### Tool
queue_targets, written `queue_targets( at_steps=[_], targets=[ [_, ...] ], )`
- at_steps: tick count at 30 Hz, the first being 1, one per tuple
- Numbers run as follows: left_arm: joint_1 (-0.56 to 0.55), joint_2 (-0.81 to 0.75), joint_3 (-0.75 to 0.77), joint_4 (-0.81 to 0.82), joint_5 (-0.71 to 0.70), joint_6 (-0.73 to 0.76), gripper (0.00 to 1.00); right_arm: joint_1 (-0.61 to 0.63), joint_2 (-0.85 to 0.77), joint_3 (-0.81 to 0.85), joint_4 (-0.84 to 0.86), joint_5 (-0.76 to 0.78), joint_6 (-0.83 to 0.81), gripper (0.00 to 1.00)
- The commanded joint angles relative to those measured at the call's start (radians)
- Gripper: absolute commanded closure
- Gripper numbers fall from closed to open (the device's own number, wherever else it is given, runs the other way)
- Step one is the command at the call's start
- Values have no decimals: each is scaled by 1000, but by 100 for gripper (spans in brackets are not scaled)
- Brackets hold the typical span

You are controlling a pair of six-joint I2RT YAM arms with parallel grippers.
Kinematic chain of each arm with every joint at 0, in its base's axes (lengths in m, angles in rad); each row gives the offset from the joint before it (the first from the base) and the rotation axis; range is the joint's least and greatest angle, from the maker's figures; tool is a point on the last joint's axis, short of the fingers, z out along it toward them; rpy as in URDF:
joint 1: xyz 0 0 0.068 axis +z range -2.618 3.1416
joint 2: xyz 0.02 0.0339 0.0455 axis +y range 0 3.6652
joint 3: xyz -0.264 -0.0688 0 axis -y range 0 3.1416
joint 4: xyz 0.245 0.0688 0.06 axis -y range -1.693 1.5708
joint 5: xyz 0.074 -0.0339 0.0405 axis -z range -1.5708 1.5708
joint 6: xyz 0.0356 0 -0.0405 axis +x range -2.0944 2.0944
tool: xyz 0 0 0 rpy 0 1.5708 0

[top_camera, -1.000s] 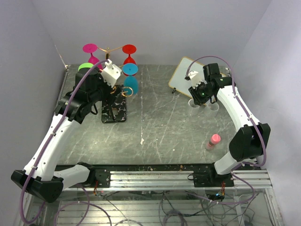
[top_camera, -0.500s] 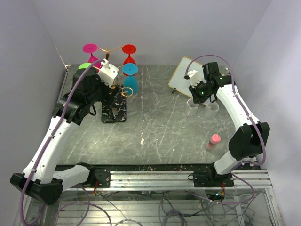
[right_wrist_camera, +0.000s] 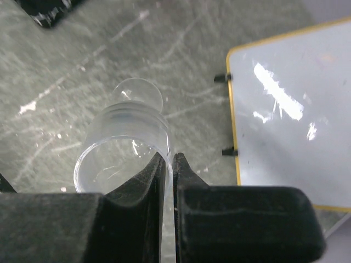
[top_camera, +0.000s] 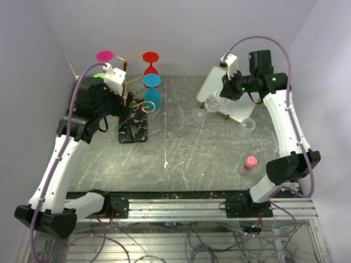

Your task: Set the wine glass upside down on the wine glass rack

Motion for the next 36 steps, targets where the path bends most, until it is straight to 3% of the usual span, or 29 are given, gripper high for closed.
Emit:
queue_targets(
  at_steps=[1, 13, 21, 30, 36],
  targets=[
    [25, -22, 56, 56, 127, -81, 1, 3, 8, 121, 29, -153, 48, 100],
    [25, -10, 141, 94, 198, -147, 0, 3, -49, 175, 256, -204, 175, 100],
    [25, 64, 233, 130, 256, -229, 0, 4, -93, 140, 494, -142, 335, 100],
    [32, 122, 265, 207, 321, -426, 5, 42, -58, 221, 538, -112, 462, 100],
    [33, 173, 338, 221, 375, -482, 5, 82, -40, 256, 532, -99, 491, 100]
  ],
)
